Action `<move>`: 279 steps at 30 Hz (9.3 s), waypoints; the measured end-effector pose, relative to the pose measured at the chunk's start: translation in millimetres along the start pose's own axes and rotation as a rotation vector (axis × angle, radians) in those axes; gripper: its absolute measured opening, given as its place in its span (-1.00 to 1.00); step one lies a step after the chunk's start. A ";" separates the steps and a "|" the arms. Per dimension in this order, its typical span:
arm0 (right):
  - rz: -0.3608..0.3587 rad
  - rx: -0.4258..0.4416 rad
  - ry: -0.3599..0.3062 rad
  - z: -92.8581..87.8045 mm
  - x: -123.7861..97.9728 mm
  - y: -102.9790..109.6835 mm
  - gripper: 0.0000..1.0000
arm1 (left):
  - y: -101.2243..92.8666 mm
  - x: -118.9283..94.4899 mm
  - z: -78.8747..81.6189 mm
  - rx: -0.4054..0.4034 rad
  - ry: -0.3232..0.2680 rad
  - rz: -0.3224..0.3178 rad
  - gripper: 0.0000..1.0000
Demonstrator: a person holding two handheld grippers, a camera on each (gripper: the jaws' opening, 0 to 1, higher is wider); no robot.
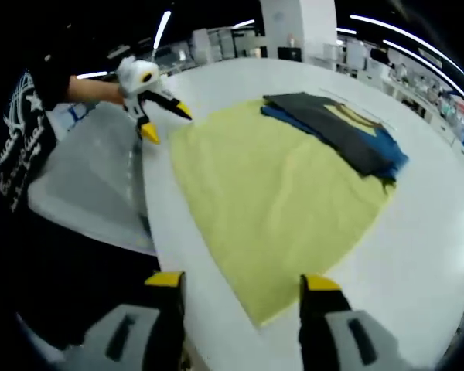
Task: Fold the garment on the visible template until the final outline fits inside the template.
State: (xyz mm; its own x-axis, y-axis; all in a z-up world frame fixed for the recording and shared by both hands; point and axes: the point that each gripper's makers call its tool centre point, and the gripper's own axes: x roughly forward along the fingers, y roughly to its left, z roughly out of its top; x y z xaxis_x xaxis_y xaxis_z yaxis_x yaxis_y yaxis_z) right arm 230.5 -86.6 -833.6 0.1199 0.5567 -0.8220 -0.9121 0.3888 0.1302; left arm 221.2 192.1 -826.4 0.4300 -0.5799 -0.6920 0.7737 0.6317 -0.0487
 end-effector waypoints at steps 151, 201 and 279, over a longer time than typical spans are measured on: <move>-0.518 -0.316 -0.148 136.9 -92.4 -135.9 -1.00 | 134.7 -51.7 154.2 0.127 -0.255 0.422 -1.00; -0.532 -0.327 0.079 114.8 40.4 -250.2 -1.00 | 239.8 84.8 95.7 0.065 0.001 0.495 -0.99; -0.264 0.307 -0.333 89.0 -6.8 -158.2 0.96 | 140.0 2.7 37.8 -0.292 -0.259 0.279 0.02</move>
State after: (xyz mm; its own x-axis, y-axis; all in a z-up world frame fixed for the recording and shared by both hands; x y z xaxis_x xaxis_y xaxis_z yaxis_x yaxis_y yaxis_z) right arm 409.0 -86.6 -799.3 0.4939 0.5945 -0.6345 -0.6831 0.7168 0.1399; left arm 348.2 259.5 -807.9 0.7332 -0.4534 -0.5068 0.4652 0.8780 -0.1125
